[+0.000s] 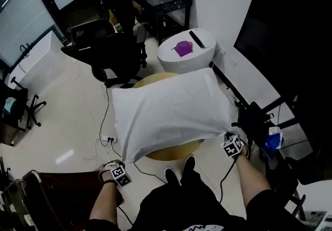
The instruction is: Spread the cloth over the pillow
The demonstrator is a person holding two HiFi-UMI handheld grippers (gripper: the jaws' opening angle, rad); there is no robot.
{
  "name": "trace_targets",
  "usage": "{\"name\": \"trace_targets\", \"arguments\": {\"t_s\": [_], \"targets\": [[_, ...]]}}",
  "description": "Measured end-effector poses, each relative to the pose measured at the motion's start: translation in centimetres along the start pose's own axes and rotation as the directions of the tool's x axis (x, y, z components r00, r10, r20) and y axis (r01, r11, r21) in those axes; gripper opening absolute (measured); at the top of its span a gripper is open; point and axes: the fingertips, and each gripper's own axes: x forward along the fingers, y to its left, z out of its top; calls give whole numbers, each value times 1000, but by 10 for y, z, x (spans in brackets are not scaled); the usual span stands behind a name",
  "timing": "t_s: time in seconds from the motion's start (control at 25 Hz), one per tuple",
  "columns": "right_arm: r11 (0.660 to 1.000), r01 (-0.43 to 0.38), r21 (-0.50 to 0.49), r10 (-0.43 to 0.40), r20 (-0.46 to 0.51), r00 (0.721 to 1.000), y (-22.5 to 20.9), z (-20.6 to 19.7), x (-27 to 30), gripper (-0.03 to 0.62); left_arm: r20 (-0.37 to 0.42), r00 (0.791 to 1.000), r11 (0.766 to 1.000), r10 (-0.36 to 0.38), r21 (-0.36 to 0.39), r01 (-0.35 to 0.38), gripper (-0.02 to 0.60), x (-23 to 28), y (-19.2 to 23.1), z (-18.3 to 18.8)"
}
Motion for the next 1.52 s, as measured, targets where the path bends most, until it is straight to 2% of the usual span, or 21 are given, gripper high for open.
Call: {"name": "trace_targets", "arguments": {"t_s": [0.28,0.4,0.56,0.72,0.88,1.0,1.16,1.28,1.36,1.44,1.52], "targets": [[999,-24,29,23,36,999,-4,15,-9,17,27,1000,1000,9,-3,-9,1,-3,10,2],[999,-28,41,26,44,999,-7,19,-14,21,53,999,1000,-9,-2,9,10,-6,13,8],[999,-17,49,13,90,996,-10,29,-28,45,75,997,999,-31,-7,31,51,-13,16,10],[1000,-9,23,6,138,990,-13,35,-48,109,113,993,999,-37,-20,39,103,-29,19,8],[1000,2,31,-7,167,986,-20,31,-66,121,126,990,997,-64,-42,70,151,-48,19,-2],[999,22,49,-31,190,981,-28,27,-81,123,132,991,998,-35,-50,42,155,-64,26,-10],[996,35,86,-54,227,972,-41,25,-96,123,154,985,997,76,-37,-71,155,-100,53,-6],[994,43,101,-68,256,964,-52,27,-105,123,183,964,981,192,-16,-192,155,-141,84,14],[993,40,113,-70,279,958,-60,30,-107,123,230,936,962,266,-5,-272,155,-173,108,40],[992,31,122,-67,302,951,-69,35,-104,123,324,895,946,306,-1,-323,155,-203,127,80],[992,20,122,-59,322,945,-80,41,-100,123,435,846,941,307,-3,-339,153,-229,138,131]]}}
